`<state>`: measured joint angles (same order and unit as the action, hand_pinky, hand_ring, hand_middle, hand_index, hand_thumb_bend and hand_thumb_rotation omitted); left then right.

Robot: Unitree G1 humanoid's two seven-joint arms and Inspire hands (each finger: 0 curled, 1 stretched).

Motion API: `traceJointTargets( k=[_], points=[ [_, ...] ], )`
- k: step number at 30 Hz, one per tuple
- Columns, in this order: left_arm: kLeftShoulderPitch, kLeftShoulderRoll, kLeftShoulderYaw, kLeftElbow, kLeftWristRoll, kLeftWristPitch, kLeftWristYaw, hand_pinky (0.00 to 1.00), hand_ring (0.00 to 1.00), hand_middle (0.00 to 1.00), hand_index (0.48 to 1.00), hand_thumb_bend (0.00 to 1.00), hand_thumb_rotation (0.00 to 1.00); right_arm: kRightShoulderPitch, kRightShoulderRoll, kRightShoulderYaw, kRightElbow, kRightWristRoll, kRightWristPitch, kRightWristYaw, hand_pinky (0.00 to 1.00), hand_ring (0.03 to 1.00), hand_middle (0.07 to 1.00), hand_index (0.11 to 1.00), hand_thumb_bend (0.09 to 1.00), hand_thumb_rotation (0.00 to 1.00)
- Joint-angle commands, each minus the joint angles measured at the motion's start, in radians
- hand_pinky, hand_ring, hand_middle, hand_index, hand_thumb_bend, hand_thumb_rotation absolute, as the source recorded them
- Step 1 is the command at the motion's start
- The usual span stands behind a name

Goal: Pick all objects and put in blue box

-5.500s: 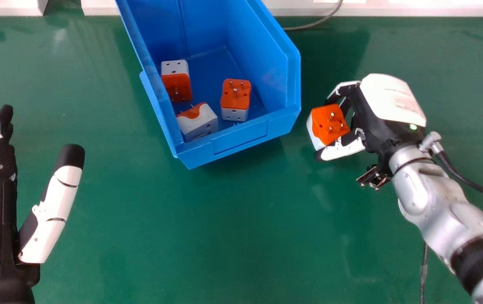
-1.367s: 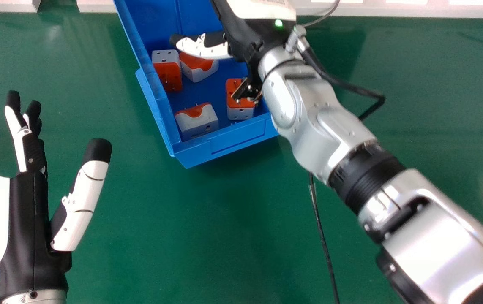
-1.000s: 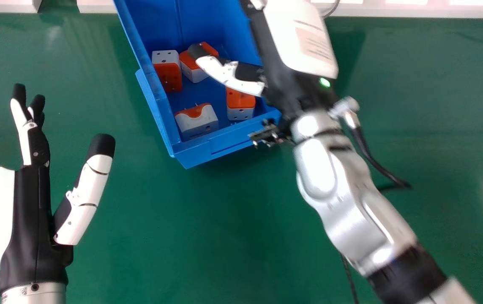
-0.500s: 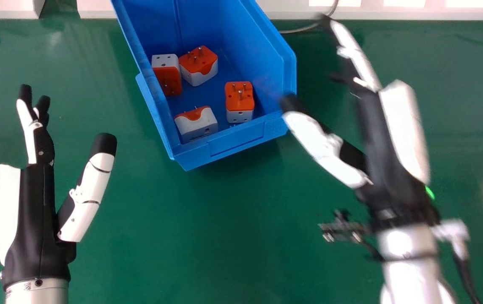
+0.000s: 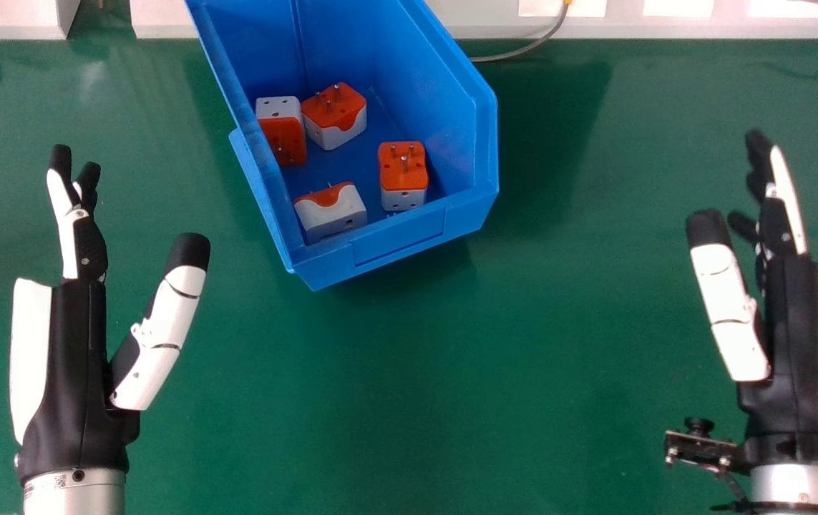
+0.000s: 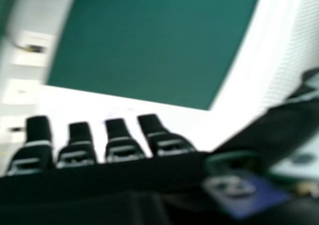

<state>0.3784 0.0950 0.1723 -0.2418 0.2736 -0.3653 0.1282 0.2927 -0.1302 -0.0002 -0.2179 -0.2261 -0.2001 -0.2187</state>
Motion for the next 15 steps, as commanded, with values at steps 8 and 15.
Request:
traceJointTargets(
  k=[8,15],
  points=[
    [-0.001,0.011,0.002,0.049,0.016,-0.081,0.044,1.00,1.00,1.00,1.000,0.60,0.86,-0.061,0.005,-0.047,0.022,0.180,0.057,0.157,1.00,1.000,1.000,1.000,0.454,1.00],
    [0.012,0.014,0.010,0.080,0.015,-0.116,0.055,1.00,1.00,1.00,1.000,0.61,0.86,-0.076,0.024,-0.052,0.020,0.227,0.058,0.203,1.00,1.000,1.000,1.000,0.511,1.00]
  ],
)
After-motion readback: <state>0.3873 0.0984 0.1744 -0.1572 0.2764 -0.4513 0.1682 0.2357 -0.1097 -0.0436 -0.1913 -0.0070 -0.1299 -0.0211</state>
